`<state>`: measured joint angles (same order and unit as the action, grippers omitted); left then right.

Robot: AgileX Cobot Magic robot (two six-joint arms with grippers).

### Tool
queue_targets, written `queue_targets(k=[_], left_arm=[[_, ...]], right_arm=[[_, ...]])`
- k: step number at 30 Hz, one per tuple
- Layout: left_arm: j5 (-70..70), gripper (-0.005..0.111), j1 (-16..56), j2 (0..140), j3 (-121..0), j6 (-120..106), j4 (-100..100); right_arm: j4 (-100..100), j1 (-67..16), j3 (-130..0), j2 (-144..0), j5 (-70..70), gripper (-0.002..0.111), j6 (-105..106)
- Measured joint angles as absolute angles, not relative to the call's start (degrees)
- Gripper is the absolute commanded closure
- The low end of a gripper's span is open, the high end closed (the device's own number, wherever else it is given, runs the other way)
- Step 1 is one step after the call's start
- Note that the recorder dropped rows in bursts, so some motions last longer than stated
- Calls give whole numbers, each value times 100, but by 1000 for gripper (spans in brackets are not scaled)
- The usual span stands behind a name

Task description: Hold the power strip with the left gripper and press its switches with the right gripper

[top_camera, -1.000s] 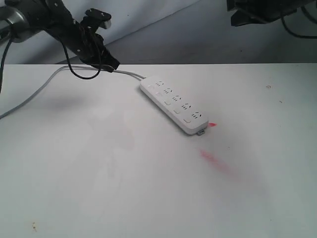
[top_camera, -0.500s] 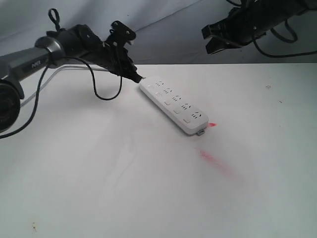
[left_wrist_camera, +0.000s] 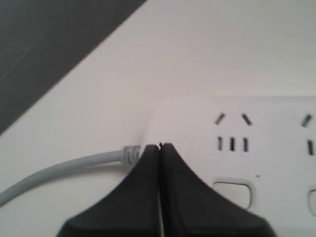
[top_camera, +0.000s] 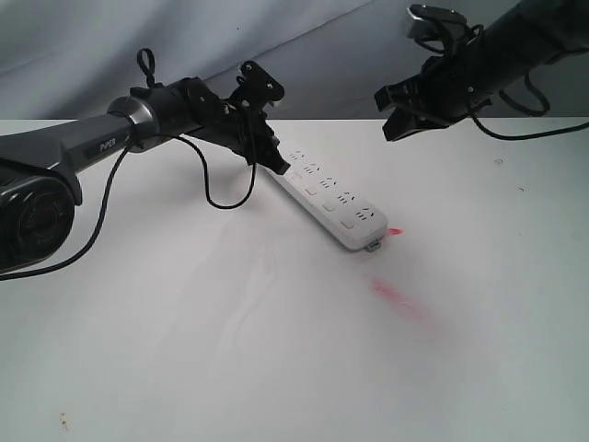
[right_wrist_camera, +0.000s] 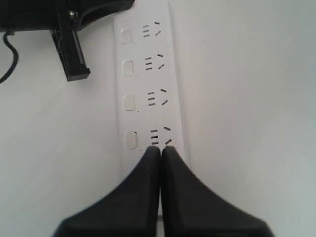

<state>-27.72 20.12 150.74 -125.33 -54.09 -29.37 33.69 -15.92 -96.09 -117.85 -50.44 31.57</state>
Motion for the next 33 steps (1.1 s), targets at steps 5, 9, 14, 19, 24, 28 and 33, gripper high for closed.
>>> queue_targets(k=[5, 9, 14, 19, 24, 28, 33], left_arm=[[-3276, 107, 2012, 15043, -12571, -5409, -3008], [-3407, 107, 2002, 15030, -12574, -5417, -3144], [-3437, 107, 1993, 15030, -12574, -5417, -3209], [-3447, 107, 1993, 15030, -12574, -5417, -3219], [-3447, 107, 1993, 15030, -12574, -5520, -3219], [-3451, 107, 1993, 15030, -12574, -5544, -3219], [-3451, 107, 1993, 15030, -12574, -5555, -3219]], right_arm=[[3448, -1592, -9517, -11785, -4921, 108, 3171], [3575, -1611, -9517, -11785, -4921, 108, 3221], [3549, -1893, -9515, -11785, -4963, 108, 3238], [2882, -2378, -9515, -11785, -4914, 108, 3012], [2026, -2652, -9515, -11849, -4756, 108, 2486], [1842, -2662, -9515, -12105, -4733, 108, 2323], [1803, -2662, -9515, -12366, -4877, 108, 2253]])
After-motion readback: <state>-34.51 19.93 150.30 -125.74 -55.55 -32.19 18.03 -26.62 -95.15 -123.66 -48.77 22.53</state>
